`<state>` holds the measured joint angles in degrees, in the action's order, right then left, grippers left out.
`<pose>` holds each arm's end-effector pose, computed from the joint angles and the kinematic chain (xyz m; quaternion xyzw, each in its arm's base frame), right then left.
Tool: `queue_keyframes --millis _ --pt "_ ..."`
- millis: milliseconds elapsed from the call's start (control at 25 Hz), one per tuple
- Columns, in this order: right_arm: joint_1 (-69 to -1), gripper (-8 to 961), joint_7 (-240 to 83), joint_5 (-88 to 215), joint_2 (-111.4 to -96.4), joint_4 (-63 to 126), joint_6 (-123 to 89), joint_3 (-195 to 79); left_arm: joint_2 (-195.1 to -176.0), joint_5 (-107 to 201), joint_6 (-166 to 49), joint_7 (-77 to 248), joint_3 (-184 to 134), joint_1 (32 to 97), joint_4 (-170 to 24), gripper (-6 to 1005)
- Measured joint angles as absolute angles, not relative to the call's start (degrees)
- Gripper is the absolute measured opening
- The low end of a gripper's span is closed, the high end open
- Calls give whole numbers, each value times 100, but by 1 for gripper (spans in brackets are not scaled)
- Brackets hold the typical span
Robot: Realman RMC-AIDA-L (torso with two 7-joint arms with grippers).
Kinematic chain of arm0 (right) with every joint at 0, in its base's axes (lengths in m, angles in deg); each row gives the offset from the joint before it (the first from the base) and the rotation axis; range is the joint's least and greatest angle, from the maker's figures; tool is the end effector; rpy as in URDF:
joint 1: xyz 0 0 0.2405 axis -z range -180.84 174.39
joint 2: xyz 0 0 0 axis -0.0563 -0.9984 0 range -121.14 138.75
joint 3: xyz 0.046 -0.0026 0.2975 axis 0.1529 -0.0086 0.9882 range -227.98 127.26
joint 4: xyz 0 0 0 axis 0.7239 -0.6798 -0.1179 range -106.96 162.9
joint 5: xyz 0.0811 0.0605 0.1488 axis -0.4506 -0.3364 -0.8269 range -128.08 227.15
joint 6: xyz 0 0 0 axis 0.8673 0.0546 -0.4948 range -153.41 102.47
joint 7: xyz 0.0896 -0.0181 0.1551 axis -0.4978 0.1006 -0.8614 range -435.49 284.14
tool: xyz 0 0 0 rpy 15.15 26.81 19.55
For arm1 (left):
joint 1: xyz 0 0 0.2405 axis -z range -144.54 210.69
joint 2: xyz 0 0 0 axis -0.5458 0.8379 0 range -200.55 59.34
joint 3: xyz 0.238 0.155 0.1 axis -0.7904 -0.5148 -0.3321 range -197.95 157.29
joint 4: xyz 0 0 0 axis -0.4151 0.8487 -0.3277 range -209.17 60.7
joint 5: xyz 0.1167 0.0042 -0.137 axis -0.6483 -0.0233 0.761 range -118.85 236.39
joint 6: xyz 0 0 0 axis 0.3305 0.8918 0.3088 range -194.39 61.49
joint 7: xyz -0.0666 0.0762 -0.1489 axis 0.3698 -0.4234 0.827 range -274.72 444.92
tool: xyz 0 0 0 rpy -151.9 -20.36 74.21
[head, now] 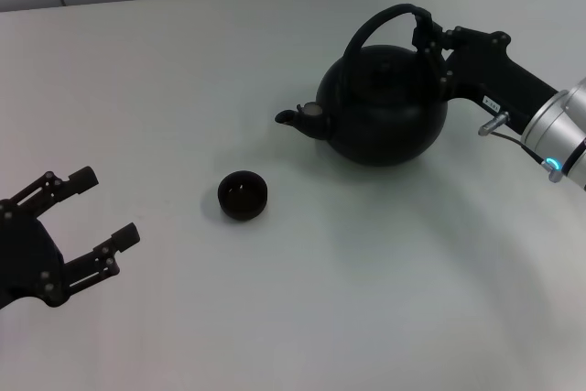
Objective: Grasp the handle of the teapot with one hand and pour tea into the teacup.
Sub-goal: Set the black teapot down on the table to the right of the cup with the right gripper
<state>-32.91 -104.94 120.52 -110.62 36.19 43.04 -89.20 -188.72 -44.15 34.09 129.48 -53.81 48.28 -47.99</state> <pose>0.3046 0.3799 -0.0492 -0.8163 0.1813 0.3013 0.4584 -0.3094 0.2501 -0.0340 -0.8997 -0.1007 -0.3457 0.2468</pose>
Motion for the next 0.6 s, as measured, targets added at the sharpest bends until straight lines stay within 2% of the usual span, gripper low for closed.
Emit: queue_keyframes --millis 480,600 --pt "-3275 116 -10513 12051 -11062 3542 4300 -8910 -18872 -4415 3426 12948 -5340 4811 -4807 813" --pt "-3237 194 -10527 12046 -11062 3538 4313 -8881 -18873 -4415 3431 12948 -5338 4806 -4806 813"
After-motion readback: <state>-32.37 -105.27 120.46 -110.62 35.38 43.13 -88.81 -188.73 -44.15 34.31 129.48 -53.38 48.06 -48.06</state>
